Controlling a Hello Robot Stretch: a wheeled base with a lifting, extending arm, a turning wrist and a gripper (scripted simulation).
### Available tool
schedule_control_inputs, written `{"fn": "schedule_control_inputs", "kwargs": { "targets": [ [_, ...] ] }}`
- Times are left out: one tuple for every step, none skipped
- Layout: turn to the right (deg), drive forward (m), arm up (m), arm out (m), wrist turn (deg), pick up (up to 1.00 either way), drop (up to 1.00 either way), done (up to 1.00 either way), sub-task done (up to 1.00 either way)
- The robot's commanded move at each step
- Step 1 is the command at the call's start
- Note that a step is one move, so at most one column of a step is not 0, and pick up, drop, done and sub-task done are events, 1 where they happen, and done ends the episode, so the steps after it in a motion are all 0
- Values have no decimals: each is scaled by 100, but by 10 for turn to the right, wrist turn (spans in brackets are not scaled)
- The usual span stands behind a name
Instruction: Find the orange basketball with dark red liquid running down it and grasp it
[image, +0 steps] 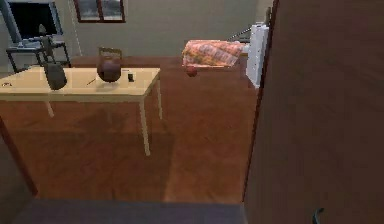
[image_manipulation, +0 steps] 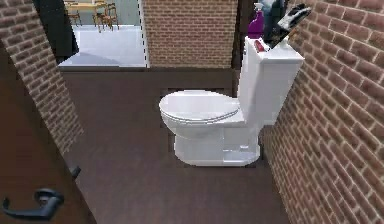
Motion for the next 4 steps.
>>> {"fn": "schedule_control_inputs", "kwargs": {
  "targets": [
    [0, 100, 0, 0, 0, 0, 0, 0, 0],
    [0, 100, 0, 0, 0, 0, 0, 0, 0],
    [30, 0, 0, 0, 0, 0, 0, 0, 0],
    [0, 100, 0, 0, 0, 0, 0, 0, 0]
  ]
}}
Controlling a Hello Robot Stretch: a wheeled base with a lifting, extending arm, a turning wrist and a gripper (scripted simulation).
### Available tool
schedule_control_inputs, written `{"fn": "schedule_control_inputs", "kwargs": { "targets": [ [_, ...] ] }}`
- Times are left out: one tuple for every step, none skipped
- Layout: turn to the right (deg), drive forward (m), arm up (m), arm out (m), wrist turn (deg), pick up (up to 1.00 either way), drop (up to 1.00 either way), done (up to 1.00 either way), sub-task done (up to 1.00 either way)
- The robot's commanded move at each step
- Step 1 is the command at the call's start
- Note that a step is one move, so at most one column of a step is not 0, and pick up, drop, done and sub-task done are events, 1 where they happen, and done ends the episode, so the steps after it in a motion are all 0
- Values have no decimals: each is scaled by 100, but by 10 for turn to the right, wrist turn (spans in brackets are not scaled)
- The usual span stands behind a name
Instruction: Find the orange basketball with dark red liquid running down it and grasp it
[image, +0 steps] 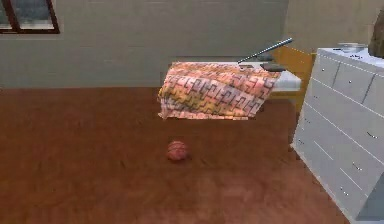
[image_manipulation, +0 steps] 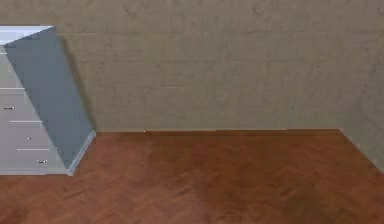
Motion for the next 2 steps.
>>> {"fn": "schedule_control_inputs", "kwargs": {
  "targets": [
    [0, 95, 0, 0, 0, 0, 0, 0, 0],
    [-450, 0, 0, 0, 0, 0, 0, 0, 0]
  ]
}}
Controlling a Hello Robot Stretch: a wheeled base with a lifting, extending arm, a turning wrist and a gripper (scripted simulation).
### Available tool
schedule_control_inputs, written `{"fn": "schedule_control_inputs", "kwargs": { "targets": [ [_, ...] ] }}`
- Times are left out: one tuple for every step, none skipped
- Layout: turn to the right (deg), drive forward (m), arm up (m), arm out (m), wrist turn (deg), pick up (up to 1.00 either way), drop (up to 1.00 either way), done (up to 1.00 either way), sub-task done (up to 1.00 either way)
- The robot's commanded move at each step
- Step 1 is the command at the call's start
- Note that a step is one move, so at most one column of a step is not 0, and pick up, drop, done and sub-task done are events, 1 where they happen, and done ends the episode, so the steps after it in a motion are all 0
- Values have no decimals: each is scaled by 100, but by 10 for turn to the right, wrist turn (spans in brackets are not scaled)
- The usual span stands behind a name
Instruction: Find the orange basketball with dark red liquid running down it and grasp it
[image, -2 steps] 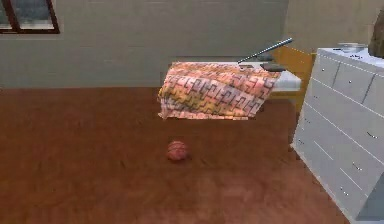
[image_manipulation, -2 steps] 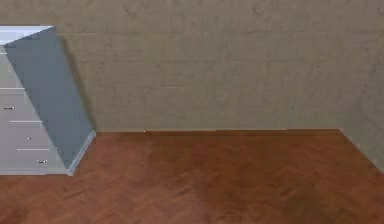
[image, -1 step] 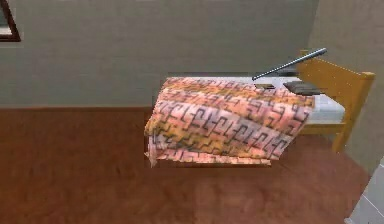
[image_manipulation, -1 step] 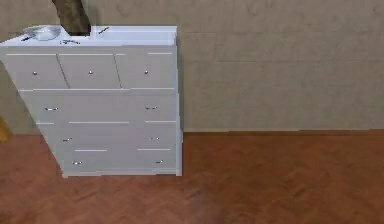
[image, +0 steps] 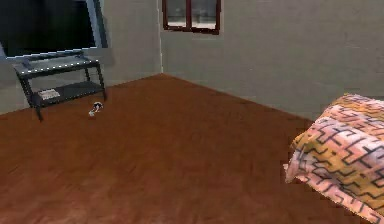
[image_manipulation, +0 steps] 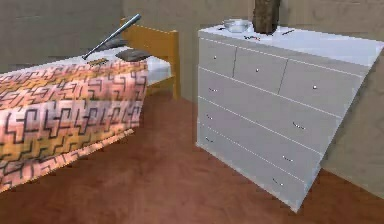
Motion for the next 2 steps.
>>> {"fn": "schedule_control_inputs", "kwargs": {
  "targets": [
    [-450, 0, 0, 0, 0, 0, 0, 0, 0],
    [-90, 0, 0, 0, 0, 0, 0, 0, 0]
  ]
}}
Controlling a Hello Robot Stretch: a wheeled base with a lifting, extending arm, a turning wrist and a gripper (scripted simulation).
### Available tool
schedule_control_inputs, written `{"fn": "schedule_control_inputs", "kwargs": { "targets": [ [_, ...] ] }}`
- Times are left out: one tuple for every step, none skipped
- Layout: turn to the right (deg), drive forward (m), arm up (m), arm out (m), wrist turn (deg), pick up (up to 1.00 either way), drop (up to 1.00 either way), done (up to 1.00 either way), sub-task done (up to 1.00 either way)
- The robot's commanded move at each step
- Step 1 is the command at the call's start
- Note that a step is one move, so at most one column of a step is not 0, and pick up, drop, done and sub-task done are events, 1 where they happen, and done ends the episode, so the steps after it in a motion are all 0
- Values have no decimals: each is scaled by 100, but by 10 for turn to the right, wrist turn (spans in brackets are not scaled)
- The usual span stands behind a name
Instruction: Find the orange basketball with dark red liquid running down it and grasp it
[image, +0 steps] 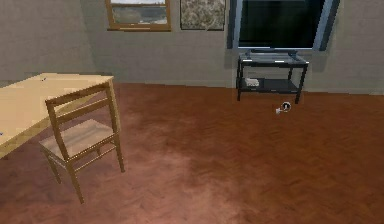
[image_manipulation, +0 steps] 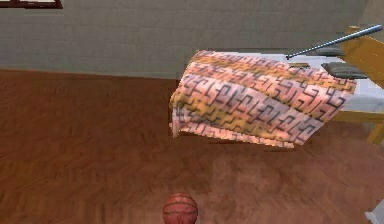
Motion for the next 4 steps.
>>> {"fn": "schedule_control_inputs", "kwargs": {
  "targets": [
    [0, 0, 18, 0, 0, 0, 0, 0, 0],
    [0, 0, 0, 36, 0, 0, 0, 0, 0],
    [0, 0, 0, 0, 450, 0, 0, 0, 0],
    [0, 0, 0, 0, 450, 0, 0, 0, 0]
  ]
}}
